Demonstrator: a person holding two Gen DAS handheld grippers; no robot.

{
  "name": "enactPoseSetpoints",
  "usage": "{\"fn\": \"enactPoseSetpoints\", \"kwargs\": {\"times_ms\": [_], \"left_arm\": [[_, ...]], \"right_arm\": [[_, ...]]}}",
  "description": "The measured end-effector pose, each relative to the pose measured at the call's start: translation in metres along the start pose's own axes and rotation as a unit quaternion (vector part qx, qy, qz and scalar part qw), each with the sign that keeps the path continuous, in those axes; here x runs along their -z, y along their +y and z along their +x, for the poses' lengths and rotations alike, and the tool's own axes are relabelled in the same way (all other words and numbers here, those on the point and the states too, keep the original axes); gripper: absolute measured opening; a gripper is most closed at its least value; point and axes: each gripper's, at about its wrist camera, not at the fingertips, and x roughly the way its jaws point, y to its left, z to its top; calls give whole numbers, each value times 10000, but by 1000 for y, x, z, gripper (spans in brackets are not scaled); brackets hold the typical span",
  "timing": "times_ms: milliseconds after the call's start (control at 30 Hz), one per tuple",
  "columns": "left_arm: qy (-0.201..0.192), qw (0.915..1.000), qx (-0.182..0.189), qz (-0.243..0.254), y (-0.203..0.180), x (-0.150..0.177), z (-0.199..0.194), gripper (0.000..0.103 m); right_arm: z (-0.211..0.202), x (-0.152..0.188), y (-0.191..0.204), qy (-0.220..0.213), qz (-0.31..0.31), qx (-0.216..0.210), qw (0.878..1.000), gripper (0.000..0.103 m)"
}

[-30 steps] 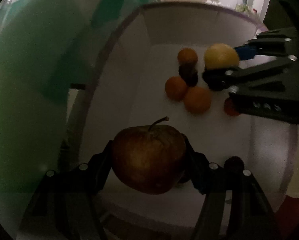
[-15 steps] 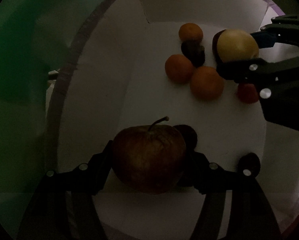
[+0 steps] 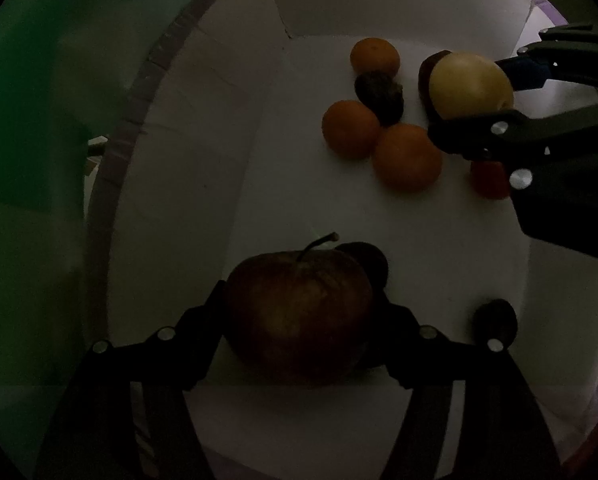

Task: Organize fruits
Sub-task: 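Open the right tool to drop the pepino while the left tool releases the apple, then move both open tools back over the two red tomatoes on the table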

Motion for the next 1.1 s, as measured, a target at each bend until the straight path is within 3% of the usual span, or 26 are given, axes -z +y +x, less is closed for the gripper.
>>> {"fn": "enactPoseSetpoints", "kwargs": {"times_ms": [67,167,367,600,800,933,1100], "left_arm": [[-42,10000,-29,8,-1,1,-1,69],[-180,9998,-92,6,0,0,-7,80],[-291,9995,-127,10,2,-1,-17,83],[-587,9982,-136,-36,4,4,-43,86],[-1234,9922,-115,128,-1,17,-92,89],[-1930,9811,-144,-33,10,38,-141,92],[-2944,9514,-291,-854,59,68,-205,95]], "right_arm": [[1,-2,-2,-51,20,-46,10000,65],[1,-3,-1,-37,7,-26,10000,67],[1,-2,-1,-28,-34,24,10000,76],[-12,0,-1,-38,-76,317,9995,79],[-64,-18,-5,-530,-73,671,9963,81],[-112,-39,-7,-1165,-50,865,9894,84],[-174,-69,37,-2192,-327,429,9742,86]]}}
